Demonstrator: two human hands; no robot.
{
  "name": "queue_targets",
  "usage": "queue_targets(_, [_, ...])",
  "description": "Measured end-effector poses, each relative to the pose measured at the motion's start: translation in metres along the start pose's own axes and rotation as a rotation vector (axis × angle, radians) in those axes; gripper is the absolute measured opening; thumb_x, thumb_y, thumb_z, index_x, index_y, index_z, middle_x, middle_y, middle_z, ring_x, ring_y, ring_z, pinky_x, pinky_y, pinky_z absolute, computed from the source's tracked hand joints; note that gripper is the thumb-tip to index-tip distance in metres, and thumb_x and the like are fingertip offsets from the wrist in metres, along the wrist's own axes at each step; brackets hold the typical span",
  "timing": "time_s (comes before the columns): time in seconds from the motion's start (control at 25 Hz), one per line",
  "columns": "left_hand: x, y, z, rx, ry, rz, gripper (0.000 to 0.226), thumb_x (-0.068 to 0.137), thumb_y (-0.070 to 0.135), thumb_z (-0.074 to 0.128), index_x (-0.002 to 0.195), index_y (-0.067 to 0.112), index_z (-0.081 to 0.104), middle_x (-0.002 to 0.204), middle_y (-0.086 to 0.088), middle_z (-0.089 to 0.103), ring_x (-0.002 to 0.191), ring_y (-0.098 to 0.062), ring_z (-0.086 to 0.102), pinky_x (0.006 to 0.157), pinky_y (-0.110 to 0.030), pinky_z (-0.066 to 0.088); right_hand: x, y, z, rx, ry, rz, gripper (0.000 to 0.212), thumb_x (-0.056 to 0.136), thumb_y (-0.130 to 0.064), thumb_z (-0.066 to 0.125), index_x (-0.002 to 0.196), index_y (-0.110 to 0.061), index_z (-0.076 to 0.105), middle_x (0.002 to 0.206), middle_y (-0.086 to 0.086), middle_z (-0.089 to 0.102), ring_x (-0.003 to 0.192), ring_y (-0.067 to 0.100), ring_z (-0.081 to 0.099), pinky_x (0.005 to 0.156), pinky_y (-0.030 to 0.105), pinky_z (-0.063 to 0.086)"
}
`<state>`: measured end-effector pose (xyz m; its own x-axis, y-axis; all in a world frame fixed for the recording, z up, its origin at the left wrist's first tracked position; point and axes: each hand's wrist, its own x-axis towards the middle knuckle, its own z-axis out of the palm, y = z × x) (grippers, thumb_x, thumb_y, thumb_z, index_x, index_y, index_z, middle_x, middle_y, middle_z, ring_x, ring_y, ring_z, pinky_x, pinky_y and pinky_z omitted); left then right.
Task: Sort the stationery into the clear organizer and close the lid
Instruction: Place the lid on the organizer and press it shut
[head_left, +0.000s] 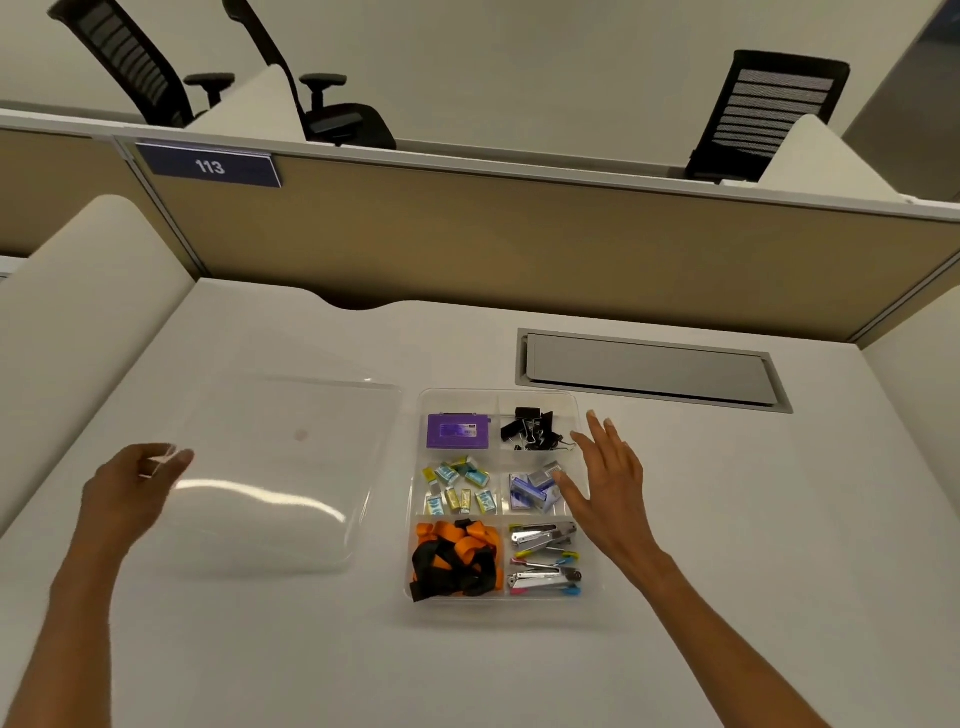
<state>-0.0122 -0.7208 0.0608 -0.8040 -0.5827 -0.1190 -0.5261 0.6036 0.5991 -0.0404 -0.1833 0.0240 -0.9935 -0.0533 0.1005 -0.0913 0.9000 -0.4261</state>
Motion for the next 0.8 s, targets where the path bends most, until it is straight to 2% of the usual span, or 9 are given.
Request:
queue_targets(0.08, [-0.024,0.03,-0.017,-0.116,-0.108,0.026,0.019,0.084,0.041,0.07,0.096,0.026,0.071,0.076,0.003,0.066,0.072,-0.018,0.06,0.069,-0.034,0.049,0.001,-0.004,-0.001,-0.004,-0.028,-0.008,0.058,0.094,-0.045,0.053,0.145,-0.021,0.04,0.163,0.003,0.014,0.151,0.023,0.009,0.121,0.045,0.011])
queue_targets(0.16, [-0.051,0.06,-0.027,-0.262,-0.238,0.064,0.012,0.082,0.026,0.074,0.092,0.02,0.072,0.06,0.001,0.059,0.049,-0.014,0.052,0.048,-0.021,0.043,0.001,-0.009,-0.003,0.007,-0.044,-0.009,0.06,0.094,-0.047,0.051,0.146,-0.021,0.038,0.163,0.002,0.011,0.152,0.022,0.006,0.121,0.044,0.009])
queue_targets(0.28, [-0.092,0.101,-0.023,-0.381,-0.283,0.155,0.014,0.08,0.002,0.071,0.085,0.013,0.065,0.063,-0.013,0.059,0.037,-0.019,0.045,0.04,-0.019,0.035,-0.003,-0.014,-0.005,0.041,-0.05,-0.008,0.062,0.093,-0.047,0.051,0.147,-0.02,0.036,0.163,0.002,0.011,0.152,0.022,0.006,0.122,0.044,0.008])
queue_targets(0.36, [-0.119,0.126,-0.013,-0.391,-0.24,0.205,0.021,0.075,-0.003,0.069,0.084,0.013,0.061,0.067,-0.014,0.059,0.036,-0.02,0.046,0.041,-0.02,0.036,-0.007,-0.016,-0.007,0.054,-0.049,-0.015,0.061,0.093,-0.046,0.052,0.147,-0.02,0.037,0.163,0.002,0.011,0.152,0.022,0.007,0.122,0.045,0.009])
queue_targets(0.48, [-0.157,0.151,0.008,-0.262,-0.143,0.322,0.025,0.067,0.003,0.069,0.084,0.018,0.059,0.067,0.0,0.059,0.04,-0.014,0.046,0.042,-0.019,0.036,-0.015,-0.019,-0.01,0.076,-0.043,-0.028,0.061,0.093,-0.046,0.051,0.146,-0.02,0.037,0.163,0.002,0.011,0.152,0.022,0.007,0.123,0.046,0.009])
queue_targets(0.56, [-0.183,0.164,0.025,-0.243,-0.113,0.381,0.025,0.067,0.005,0.069,0.08,0.021,0.055,0.067,0.003,0.056,0.042,-0.011,0.044,0.043,-0.017,0.037,-0.019,-0.02,-0.015,0.09,-0.039,-0.037,0.062,0.093,-0.049,0.049,0.147,-0.02,0.037,0.163,0.002,0.011,0.152,0.023,0.007,0.123,0.046,0.008])
queue_targets(0.68, [-0.214,0.186,0.055,-0.2,-0.119,0.42,0.029,0.072,0.005,0.069,0.077,0.023,0.048,0.063,0.004,0.054,0.049,-0.015,0.051,0.047,-0.024,0.048,-0.022,-0.022,-0.022,0.092,-0.05,-0.05,0.063,0.094,-0.05,0.047,0.148,-0.021,0.033,0.163,0.002,0.009,0.152,0.022,0.005,0.123,0.045,0.006])
queue_targets(0.76, [-0.229,0.197,0.075,-0.148,-0.116,0.454,0.033,0.075,0.006,0.071,0.078,0.024,0.043,0.064,0.006,0.054,0.053,-0.017,0.054,0.043,-0.011,0.042,-0.023,-0.026,-0.027,0.194,-0.083,-0.029,0.064,0.094,-0.046,0.05,0.15,-0.022,0.029,0.163,0.001,0.01,0.151,0.02,0.009,0.121,0.042,0.01])
queue_targets(0.8, [-0.236,0.203,0.084,-0.125,-0.121,0.462,0.035,0.077,0.009,0.072,0.08,0.025,0.041,0.068,0.006,0.057,0.056,-0.018,0.058,0.041,-0.007,0.039,-0.023,-0.029,-0.028,0.31,-0.114,0.003,0.063,0.095,-0.045,0.051,0.15,-0.022,0.029,0.163,0.001,0.016,0.15,0.02,0.016,0.119,0.039,0.017])
